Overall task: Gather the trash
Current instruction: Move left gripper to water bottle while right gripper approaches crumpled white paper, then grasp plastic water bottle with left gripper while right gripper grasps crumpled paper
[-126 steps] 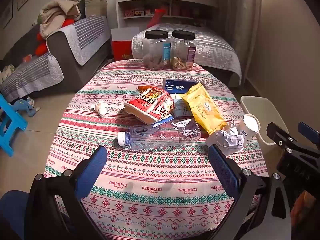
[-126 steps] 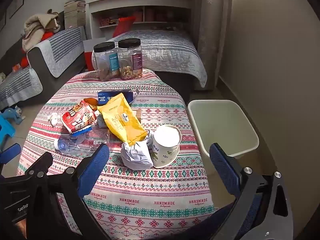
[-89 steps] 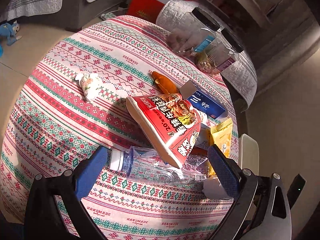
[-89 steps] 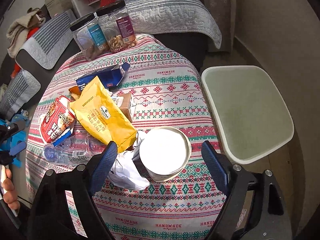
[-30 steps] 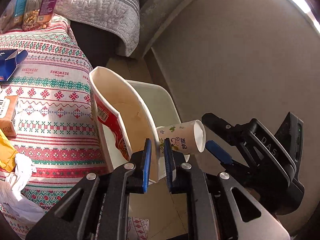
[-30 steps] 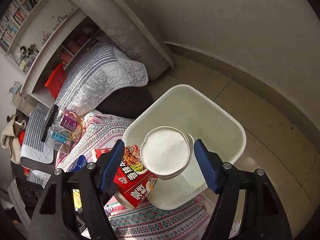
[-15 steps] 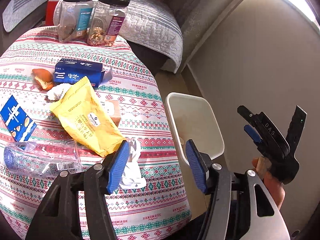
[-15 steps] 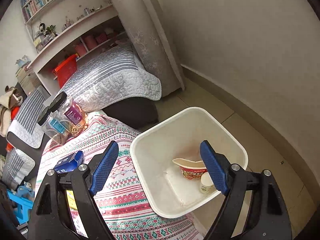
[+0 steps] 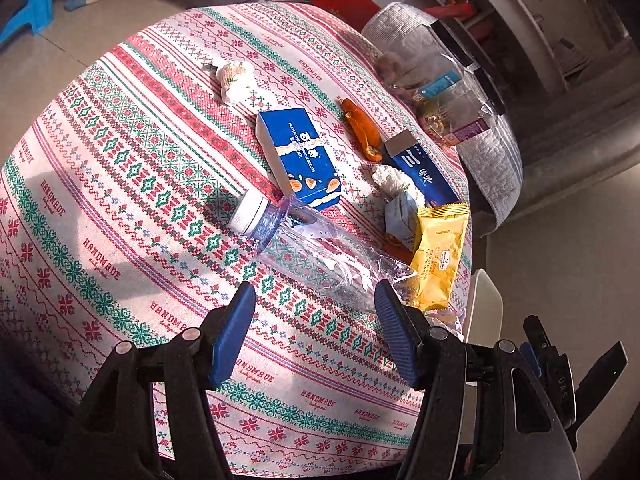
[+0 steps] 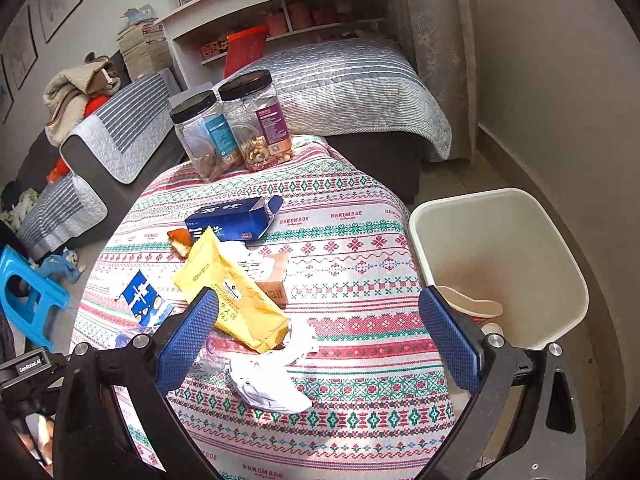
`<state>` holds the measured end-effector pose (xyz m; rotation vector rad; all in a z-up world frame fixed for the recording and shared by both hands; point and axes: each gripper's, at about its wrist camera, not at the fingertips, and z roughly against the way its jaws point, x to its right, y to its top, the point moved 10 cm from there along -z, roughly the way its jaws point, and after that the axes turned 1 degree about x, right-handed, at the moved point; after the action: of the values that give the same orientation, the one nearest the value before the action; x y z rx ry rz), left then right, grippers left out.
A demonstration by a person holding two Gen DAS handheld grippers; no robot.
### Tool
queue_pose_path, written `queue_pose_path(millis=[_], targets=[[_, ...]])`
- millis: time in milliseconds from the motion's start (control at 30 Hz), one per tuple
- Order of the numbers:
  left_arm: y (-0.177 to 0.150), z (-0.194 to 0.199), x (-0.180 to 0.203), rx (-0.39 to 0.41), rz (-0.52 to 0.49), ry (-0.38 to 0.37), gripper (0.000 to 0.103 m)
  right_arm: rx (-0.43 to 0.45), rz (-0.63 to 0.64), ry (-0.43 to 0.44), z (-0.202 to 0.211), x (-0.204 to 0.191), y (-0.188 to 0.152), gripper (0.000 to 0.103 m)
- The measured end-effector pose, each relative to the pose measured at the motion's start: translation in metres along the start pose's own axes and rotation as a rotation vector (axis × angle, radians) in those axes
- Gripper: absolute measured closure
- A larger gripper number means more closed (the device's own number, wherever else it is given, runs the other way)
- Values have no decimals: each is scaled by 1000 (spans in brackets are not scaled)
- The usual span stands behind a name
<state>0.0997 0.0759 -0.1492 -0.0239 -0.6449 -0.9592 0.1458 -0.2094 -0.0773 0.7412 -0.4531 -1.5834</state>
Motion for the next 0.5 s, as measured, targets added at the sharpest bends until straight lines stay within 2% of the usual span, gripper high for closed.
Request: queue_pose_path(millis=[167, 233, 267, 500], targets=[[-8, -13, 0, -52, 53, -81, 41, -49, 100, -21, -11, -34, -22, 7], [-12, -22, 10, -72, 65, -124, 33, -68, 131, -50, -15, -38, -27, 7], [-12, -25, 12, -70, 73, -136, 32, -84, 137, -53, -18, -38, -30, 7], [-11, -57, 18, -94, 211, -168, 32, -177, 73, -26, -32, -31, -46, 8]])
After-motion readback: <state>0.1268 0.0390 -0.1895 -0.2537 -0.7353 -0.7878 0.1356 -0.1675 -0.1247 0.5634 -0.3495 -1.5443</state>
